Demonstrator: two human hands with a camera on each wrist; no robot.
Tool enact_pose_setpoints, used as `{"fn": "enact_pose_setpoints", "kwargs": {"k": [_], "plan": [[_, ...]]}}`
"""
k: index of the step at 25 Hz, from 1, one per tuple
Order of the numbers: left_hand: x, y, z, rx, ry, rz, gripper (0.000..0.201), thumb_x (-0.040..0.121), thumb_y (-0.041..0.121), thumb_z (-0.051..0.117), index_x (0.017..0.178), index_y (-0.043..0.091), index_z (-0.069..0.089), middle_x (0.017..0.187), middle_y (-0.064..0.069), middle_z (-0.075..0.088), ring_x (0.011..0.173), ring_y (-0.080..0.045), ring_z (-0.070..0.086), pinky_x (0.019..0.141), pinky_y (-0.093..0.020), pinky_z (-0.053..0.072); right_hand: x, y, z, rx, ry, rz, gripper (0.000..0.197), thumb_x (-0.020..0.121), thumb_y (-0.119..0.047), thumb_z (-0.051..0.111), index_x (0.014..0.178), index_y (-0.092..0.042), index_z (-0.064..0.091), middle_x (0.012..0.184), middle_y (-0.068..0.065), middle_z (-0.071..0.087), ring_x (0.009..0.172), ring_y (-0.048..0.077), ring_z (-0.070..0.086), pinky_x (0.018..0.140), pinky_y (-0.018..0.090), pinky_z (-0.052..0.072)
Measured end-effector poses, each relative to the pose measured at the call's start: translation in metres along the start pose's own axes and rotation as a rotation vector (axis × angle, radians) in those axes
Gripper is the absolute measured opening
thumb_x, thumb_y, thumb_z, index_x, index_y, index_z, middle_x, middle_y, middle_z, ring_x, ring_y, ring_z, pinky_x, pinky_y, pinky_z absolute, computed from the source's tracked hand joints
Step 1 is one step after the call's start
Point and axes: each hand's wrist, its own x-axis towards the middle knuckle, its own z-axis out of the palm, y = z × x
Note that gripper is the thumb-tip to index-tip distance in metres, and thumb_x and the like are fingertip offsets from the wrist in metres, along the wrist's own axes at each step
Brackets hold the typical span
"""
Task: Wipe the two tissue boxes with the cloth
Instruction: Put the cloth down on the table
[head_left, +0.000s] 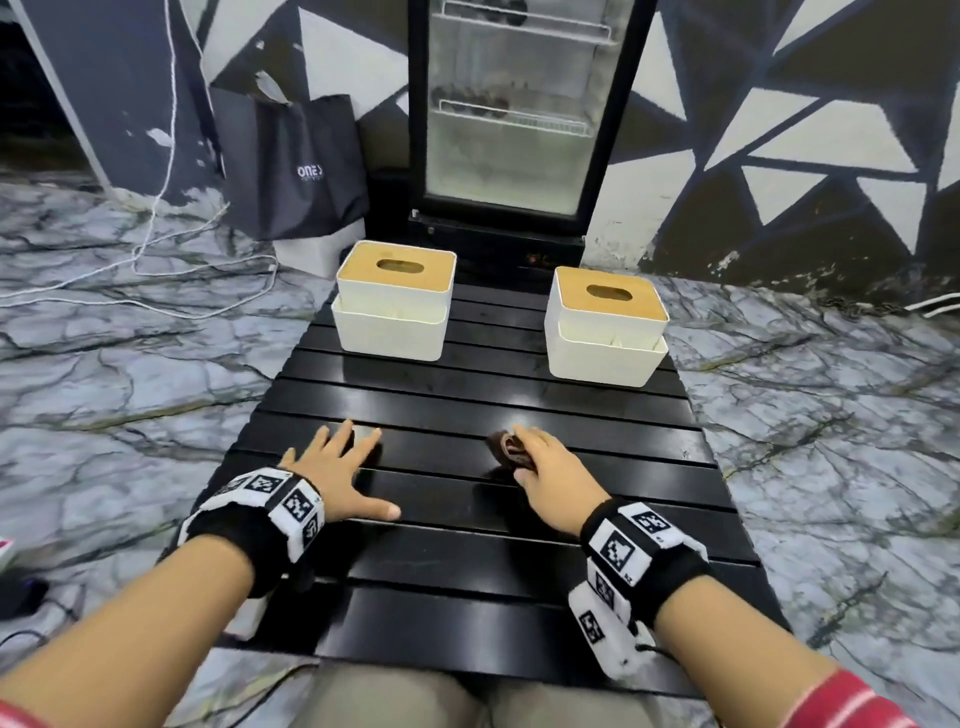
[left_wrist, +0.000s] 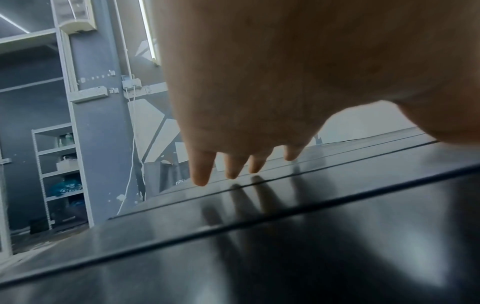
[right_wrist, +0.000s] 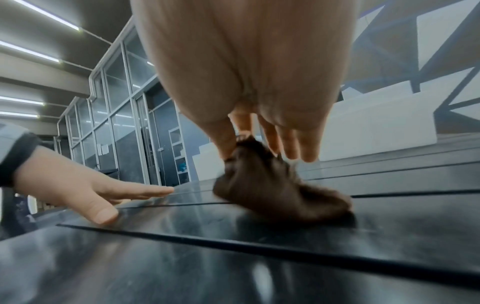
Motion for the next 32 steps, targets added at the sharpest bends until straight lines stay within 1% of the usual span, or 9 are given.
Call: {"fn": "enact_pose_setpoints", "kwargs": {"k": [4,7,9,14,17,20,24,27,32], "plan": [[0.000,0.000,0.006,0.004,-0.003,0.018,0.112,0.066,0.076,0.059,0.148,0.038,-0.005,0.158,-0.002,-0.019,0.145,-0.027,-0.014,0.116,-0.052,0.006,0.014,-0.004,0.013,-0.124,-0.152,0.005,0.066,0.093,-0.013,0.046,0.145,-0.023,0.007,0.154,0.014,0.001,0.142,0.034,0.001,0.113,0.034,0.003],[-0.001,0.000,0.007,-0.009,-0.013,0.013,0.112,0.065,0.075,0.060,0.148,0.039,-0.006,0.157,-0.003,-0.021,0.145,-0.027,-0.017,0.116,-0.053,0.005,0.024,-0.014,0.026,-0.201,-0.231,0.023,0.066,0.094,-0.007,0.040,0.145,-0.028,0.004,0.155,0.009,-0.007,0.141,0.036,-0.006,0.114,0.048,0.009],[0.000,-0.001,0.008,-0.013,-0.025,0.009,0.113,0.065,0.075,0.061,0.148,0.039,-0.007,0.157,-0.003,-0.022,0.145,-0.027,-0.017,0.116,-0.053,0.004,0.022,-0.033,0.042,-0.267,-0.263,-0.051,0.068,0.092,-0.004,0.039,0.145,-0.030,0.005,0.155,0.004,-0.008,0.141,0.034,-0.006,0.113,0.051,0.013],[0.000,-0.001,0.008,-0.021,-0.028,0.014,0.113,0.066,0.075,0.060,0.148,0.039,-0.007,0.156,-0.002,-0.024,0.144,-0.027,-0.018,0.116,-0.053,0.003,-0.002,-0.032,0.056,-0.344,-0.286,-0.204,0.076,0.084,0.007,0.036,0.145,-0.028,0.007,0.155,0.005,-0.006,0.142,0.029,-0.007,0.115,0.047,0.013],[0.001,-0.002,0.010,-0.031,-0.029,0.020,0.113,0.065,0.076,0.060,0.148,0.039,-0.007,0.156,-0.002,-0.024,0.144,-0.027,-0.019,0.115,-0.053,0.002,0.011,-0.001,0.039,-0.325,-0.223,-0.103,0.078,0.083,0.011,0.036,0.145,-0.026,0.009,0.155,0.007,-0.006,0.142,0.028,-0.001,0.114,0.045,0.018],[0.001,-0.001,0.010,-0.026,-0.019,0.020,0.113,0.065,0.076,0.060,0.148,0.038,-0.008,0.156,-0.003,-0.024,0.144,-0.028,-0.019,0.115,-0.054,0.002,0.018,-0.006,0.035,-0.320,-0.210,0.012,0.082,0.082,0.009,0.040,0.145,-0.029,0.004,0.155,0.007,-0.009,0.142,0.030,-0.003,0.114,0.047,0.016],[0.001,0.000,0.009,-0.020,-0.018,0.016,0.112,0.067,0.075,0.060,0.148,0.037,-0.008,0.156,-0.003,-0.023,0.144,-0.028,-0.018,0.115,-0.053,0.003,-0.005,-0.026,0.043,-0.374,-0.285,-0.040,0.086,0.080,0.011,0.037,0.145,-0.033,0.000,0.154,0.005,-0.012,0.141,0.032,-0.008,0.114,0.049,0.011],[0.001,0.000,0.010,-0.005,-0.016,0.010,0.112,0.067,0.075,0.059,0.148,0.037,-0.009,0.157,-0.003,-0.022,0.144,-0.028,-0.018,0.115,-0.054,0.005,-0.020,-0.008,0.037,-0.376,-0.316,-0.095,0.089,0.077,0.015,0.034,0.145,-0.030,-0.001,0.154,0.005,-0.014,0.142,0.028,-0.009,0.115,0.048,0.013],[-0.001,0.003,0.007,-0.009,-0.015,-0.012,0.113,0.066,0.075,0.060,0.149,0.036,-0.007,0.157,-0.005,-0.019,0.145,-0.030,-0.015,0.115,-0.055,0.007,-0.034,0.037,0.020,-0.349,-0.254,0.012,0.088,0.076,0.013,0.033,0.145,-0.028,-0.001,0.154,0.007,-0.012,0.142,0.027,-0.008,0.115,0.046,0.014]]}}
